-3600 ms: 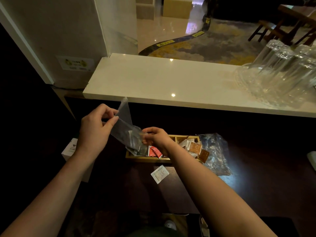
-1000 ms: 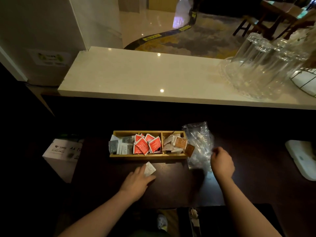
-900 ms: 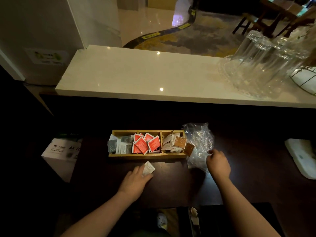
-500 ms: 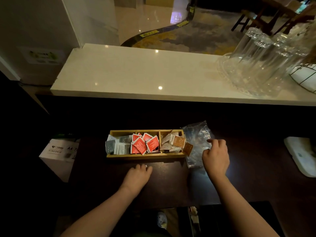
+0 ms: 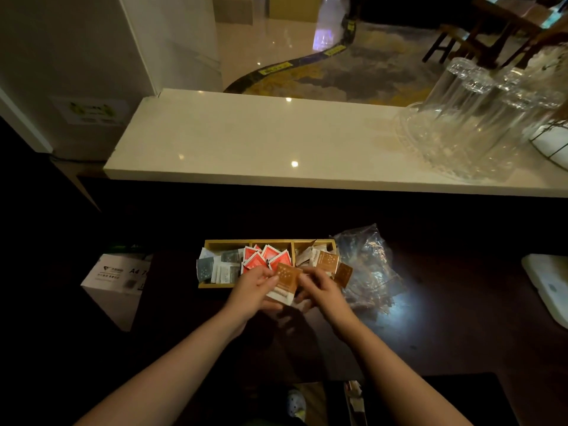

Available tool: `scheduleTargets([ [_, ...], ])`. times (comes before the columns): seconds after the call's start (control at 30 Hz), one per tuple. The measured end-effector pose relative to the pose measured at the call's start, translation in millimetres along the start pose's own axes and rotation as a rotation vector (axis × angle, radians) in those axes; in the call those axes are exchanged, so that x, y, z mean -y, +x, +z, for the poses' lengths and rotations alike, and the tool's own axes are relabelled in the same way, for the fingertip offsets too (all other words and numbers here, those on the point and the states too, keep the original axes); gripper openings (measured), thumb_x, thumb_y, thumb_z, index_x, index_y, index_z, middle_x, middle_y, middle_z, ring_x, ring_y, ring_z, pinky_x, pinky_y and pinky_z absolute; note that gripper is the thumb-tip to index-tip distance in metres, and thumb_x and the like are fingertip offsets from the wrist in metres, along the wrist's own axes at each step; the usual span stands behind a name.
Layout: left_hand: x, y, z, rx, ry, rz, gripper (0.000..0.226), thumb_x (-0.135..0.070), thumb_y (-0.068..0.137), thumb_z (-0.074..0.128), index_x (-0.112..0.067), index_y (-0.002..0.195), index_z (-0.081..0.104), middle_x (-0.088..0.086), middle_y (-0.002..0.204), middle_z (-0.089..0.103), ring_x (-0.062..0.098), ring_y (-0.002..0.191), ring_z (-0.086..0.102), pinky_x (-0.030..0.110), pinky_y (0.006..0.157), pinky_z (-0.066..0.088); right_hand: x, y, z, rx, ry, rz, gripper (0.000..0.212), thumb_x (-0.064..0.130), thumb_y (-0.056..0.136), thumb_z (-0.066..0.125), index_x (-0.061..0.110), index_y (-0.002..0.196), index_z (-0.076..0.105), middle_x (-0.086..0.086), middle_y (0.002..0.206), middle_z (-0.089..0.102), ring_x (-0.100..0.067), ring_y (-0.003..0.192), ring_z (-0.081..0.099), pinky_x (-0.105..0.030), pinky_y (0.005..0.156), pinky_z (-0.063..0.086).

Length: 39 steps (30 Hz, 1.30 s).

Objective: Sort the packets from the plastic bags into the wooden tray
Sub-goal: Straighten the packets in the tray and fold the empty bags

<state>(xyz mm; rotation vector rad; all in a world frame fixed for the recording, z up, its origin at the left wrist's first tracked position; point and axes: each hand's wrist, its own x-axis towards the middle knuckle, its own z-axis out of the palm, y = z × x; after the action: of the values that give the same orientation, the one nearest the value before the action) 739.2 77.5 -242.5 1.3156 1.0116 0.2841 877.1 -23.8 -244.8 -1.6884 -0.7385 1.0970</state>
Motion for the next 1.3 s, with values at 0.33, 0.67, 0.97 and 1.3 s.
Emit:
scheduleTargets([
  [0.33, 11, 32, -50, -0.519, 0.793, 0.227, 0.04, -0.025, 0.091, 0.054, -0.02, 0.131, 0.047, 0.007, 0.142, 0.045, 0.027, 0.135, 0.035, 0.041, 0.106, 0.039, -4, 55, -80, -0.547, -0.68, 0.009, 0.025, 0.03, 0.08, 0.067, 0.007, 0.089, 0.069, -0.015, 0.099, 0.063, -0.029, 0.091, 0.058, -0.037, 0.079, 0.044],
  [0.67, 54, 54, -73, -0.379, 0.638, 0.158, 0.058, -0.03, 0.095, 0.048, -0.025, 0.147, 0.023, 0.004, 0.16, 0.004, 0.027, 0.145, 0.016, 0.046, 0.111, 0.034, -28, 78, -37, -0.4, -0.48, 0.127, 0.035, 0.02, 0.092, 0.057, 0.001, 0.122, 0.054, -0.015, 0.134, 0.043, -0.028, 0.115, 0.05, -0.037, 0.102, 0.043],
  [0.97, 69, 69, -53, -0.16, 0.995, 0.134, 0.07, -0.049, 0.095, 0.036, -0.017, 0.151, 0.008, 0.007, 0.16, 0.009, 0.023, 0.148, 0.003, 0.039, 0.12, 0.009, -30, 93, -26, -0.292, -0.473, -0.037, 0.047, 0.009, 0.091, 0.052, 0.02, 0.137, 0.047, -0.01, 0.137, 0.044, -0.026, 0.124, 0.045, -0.037, 0.104, 0.037],
  [1.3, 49, 67, -25, -0.251, 1.045, 0.171, 0.079, -0.055, 0.093, 0.037, -0.022, 0.149, -0.007, 0.007, 0.16, -0.003, 0.025, 0.147, -0.002, 0.046, 0.117, 0.004, -48, 101, -16, -0.353, -0.572, -0.143, 0.022, 0.021, 0.092, 0.054, 0.014, 0.113, 0.059, -0.009, 0.133, 0.043, -0.024, 0.122, 0.042, -0.036, 0.103, 0.041],
])
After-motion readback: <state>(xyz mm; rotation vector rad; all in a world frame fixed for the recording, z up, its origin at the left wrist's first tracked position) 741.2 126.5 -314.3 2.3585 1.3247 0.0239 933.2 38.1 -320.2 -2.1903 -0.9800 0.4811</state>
